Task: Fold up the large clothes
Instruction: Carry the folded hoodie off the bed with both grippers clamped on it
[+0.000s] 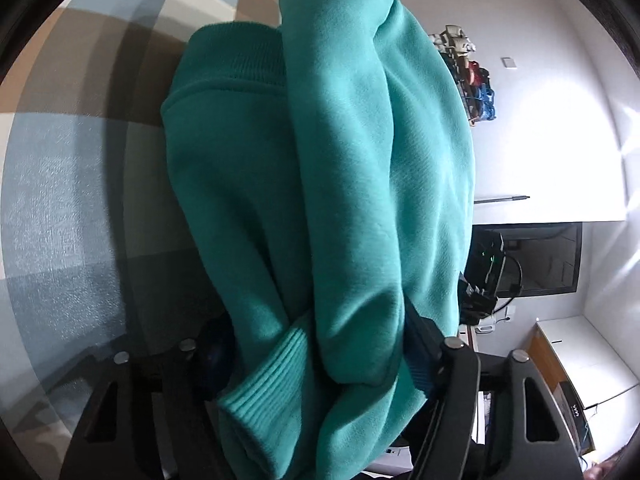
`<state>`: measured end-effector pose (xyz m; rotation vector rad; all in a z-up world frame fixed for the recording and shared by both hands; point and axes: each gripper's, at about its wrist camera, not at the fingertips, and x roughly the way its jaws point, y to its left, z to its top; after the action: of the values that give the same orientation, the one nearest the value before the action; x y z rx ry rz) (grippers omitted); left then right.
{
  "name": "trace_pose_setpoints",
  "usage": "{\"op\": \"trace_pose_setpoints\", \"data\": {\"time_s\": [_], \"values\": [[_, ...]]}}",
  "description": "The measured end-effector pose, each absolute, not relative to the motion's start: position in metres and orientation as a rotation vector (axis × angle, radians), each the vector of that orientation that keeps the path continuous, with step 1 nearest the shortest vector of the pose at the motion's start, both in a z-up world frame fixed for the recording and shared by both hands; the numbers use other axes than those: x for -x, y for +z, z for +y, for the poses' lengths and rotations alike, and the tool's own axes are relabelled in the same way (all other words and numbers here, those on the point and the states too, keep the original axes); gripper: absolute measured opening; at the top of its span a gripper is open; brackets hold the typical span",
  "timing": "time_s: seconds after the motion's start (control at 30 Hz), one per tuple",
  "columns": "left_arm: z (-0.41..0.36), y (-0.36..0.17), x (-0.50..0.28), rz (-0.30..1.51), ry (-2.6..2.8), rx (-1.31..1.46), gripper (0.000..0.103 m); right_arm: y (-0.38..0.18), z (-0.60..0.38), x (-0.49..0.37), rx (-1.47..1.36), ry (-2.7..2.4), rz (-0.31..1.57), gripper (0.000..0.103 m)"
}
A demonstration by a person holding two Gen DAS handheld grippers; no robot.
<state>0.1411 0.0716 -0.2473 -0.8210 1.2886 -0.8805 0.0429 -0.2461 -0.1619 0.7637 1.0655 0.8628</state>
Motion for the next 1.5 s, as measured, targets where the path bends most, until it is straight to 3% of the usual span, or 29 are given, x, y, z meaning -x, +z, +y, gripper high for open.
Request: {"op": "trace_pose_setpoints", "data": {"time_s": [0.17, 0.43, 0.77, 0.97, 1.07, 1.17, 1.27, 1.37, 1.5], "values": [[0.069, -0.214, -0.131, 1.222, -0.911, 0.777, 0.062, -0.131, -0.244, -0.024, -0.769, 0.889, 0.98, 0.076], [0.099, -0.107, -0.101, 1.074, -0.896, 0.674, 0.062, -0.05, -0.225, -0.018, -0.727, 0.984, 0.86, 0.076], [0.216, 0.047, -0.057, 0.939, -0.714, 0.626, 0.062, 0.078, -0.106, -0.034, -0.69, 1.196, 0.803, 0.076], [0.307, 0.104, -0.014, 0.897, -0.467, 0.561, 0.062, 0.102, 0.002, -0.051, -0.763, 1.366, 0.836, 0.076], [0.353, 0.103, 0.003, 0.905, -0.331, 0.565, 0.062, 0.082, 0.07, -0.058, -0.864, 1.468, 0.912, 0.076], [0.392, 0.066, 0.006, 0.936, -0.209, 0.599, 0.062, 0.04, 0.137, -0.065, -0.925, 1.505, 1.018, 0.077], [0.438, -0.012, -0.002, 0.967, -0.161, 0.699, 0.062, -0.022, 0.191, -0.072, -0.932, 1.446, 1.169, 0.076], [0.473, -0.098, -0.016, 1.014, -0.215, 0.99, 0.062, -0.077, 0.208, -0.08, -0.88, 1.337, 1.265, 0.077], [0.463, -0.09, -0.009, 0.924, -0.292, 0.936, 0.063, -0.054, 0.198, -0.073, -0.663, 1.332, 1.195, 0.077]]}}
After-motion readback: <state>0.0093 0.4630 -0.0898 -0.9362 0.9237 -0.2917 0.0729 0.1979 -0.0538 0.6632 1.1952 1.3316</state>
